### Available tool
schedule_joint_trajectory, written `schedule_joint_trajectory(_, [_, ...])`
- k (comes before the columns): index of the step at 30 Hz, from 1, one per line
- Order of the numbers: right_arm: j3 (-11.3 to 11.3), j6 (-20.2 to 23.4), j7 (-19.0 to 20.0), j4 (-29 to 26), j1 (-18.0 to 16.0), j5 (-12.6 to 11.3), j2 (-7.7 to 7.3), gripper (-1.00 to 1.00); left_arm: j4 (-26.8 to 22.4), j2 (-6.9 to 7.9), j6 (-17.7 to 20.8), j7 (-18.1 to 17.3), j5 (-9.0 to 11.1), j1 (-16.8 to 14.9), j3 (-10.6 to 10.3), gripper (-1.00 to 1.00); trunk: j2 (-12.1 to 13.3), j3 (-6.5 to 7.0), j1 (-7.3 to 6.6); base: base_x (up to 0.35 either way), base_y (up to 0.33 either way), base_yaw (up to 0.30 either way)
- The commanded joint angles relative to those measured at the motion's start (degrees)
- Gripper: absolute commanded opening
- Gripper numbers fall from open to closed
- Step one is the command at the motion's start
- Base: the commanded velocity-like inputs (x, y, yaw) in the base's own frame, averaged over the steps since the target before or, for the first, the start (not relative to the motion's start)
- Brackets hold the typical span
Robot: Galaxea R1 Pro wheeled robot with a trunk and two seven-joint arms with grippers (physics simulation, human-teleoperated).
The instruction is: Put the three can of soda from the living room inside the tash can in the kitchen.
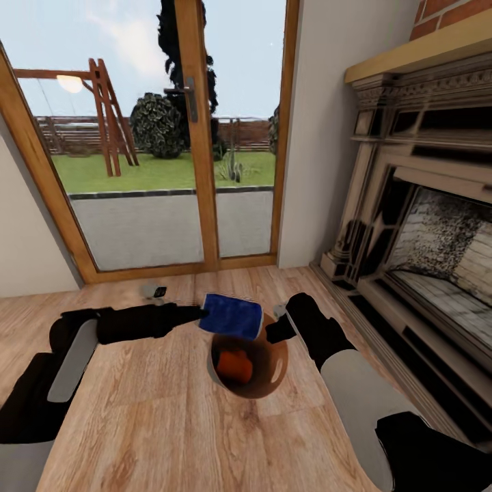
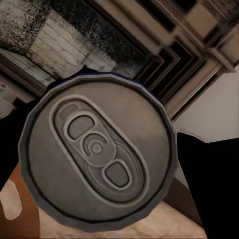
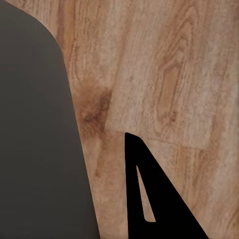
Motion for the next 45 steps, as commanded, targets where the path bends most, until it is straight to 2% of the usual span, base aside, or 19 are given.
schedule_joint_trajectory(1, [-0.03,0.18,0.02,-0.02,-0.02,-1.45,0.01,-1.0,0.01,-0.05,0.04,1.14,-0.3,-0.01,-1.26,-1.0,-0.01,0.01,-0.01,0.0,0.0,0.0])
schedule_joint_trajectory(3, [-0.03,0.18,0.05,-0.03,-0.02,-1.45,0.01,-1.0,0.06,-0.09,0.04,2.46,-0.61,-0.01,-2.34,-1.0,-0.01,0.01,-0.01,0.0,0.0,0.0])
schedule_joint_trajectory(5, [-0.03,0.18,0.02,-0.07,-0.02,-1.45,0.01,-1.0,0.09,-0.44,0.04,5.75,-0.98,-0.01,-4.37,-1.0,-0.01,0.01,-0.01,0.0,0.0,0.0])
schedule_joint_trajectory(18, [0.23,0.18,0.01,-0.11,-0.02,-1.45,0.01,-1.0,-0.08,-0.93,0.04,15.09,-1.16,-0.03,-11.79,-1.0,-0.01,0.01,-0.01,0.0,0.0,0.0])
schedule_joint_trajectory(19, [0.28,0.18,0.01,-0.11,-0.02,-1.45,0.01,-1.0,-0.16,-0.97,0.04,17.27,-1.16,-0.05,-13.84,-1.0,-0.01,0.01,-0.01,0.0,0.0,0.0])
schedule_joint_trajectory(22, [0.3,0.18,0.01,-0.11,-0.02,-1.45,0.01,-1.0,-0.19,-1.01,0.04,19.04,-1.16,-0.06,-15.97,-1.0,-0.01,0.01,-0.01,0.0,0.0,0.0])
schedule_joint_trajectory(24, [0.31,0.18,0.01,-0.11,-0.02,-1.45,0.01,-1.0,-0.2,-1.14,0.04,19.63,-1.16,-0.09,-16.7,-1.0,-0.01,0.01,-0.01,0.0,0.0,0.0])
schedule_joint_trajectory(26, [0.32,0.18,0.01,-0.11,-0.02,-1.45,0.01,-1.0,-0.22,-1.74,0.04,20.9,-1.16,-0.16,-18.18,-1.0,-0.01,0.01,-0.01,0.0,0.0,0.0])
schedule_joint_trajectory(32, [0.32,0.18,0.01,-0.11,-0.02,-1.45,0.01,-1.0,-0.26,-1.88,0.04,21.69,-1.16,-0.31,-19.17,-1.0,-0.01,0.01,-0.01,0.0,0.0,0.0])
schedule_joint_trajectory(39, [0.32,0.18,0.01,-0.09,-0.02,-1.45,0.01,-1.0,-0.31,-1.21,0.04,22.37,-1.43,-2.08,-19.58,-1.0,-0.01,0.01,-0.01,0.0,0.0,0.0])
schedule_joint_trajectory(41, [0.32,0.18,0.01,-0.06,-0.02,-1.45,0.01,-1.0,-0.31,-1.17,0.04,22.61,-3.29,-2.25,-19.56,-1.0,-0.01,0.01,-0.01,0.0,0.0,0.0])
schedule_joint_trajectory(43, [0.32,0.18,0.01,-0.04,-0.02,-1.45,0.01,-1.0,-0.31,-1.18,0.04,22.71,-7.19,-2.28,-19.52,-1.0,-0.01,0.01,-0.01,0.0,0.0,0.0])
schedule_joint_trajectory(45, [0.32,0.18,0.01,-0.03,-0.02,-1.43,0.01,-1.0,-0.31,-1.33,0.04,22.8,-9.63,-2.29,-19.52,-1.0,-0.01,0.01,-0.01,0.0,0.0,0.0])
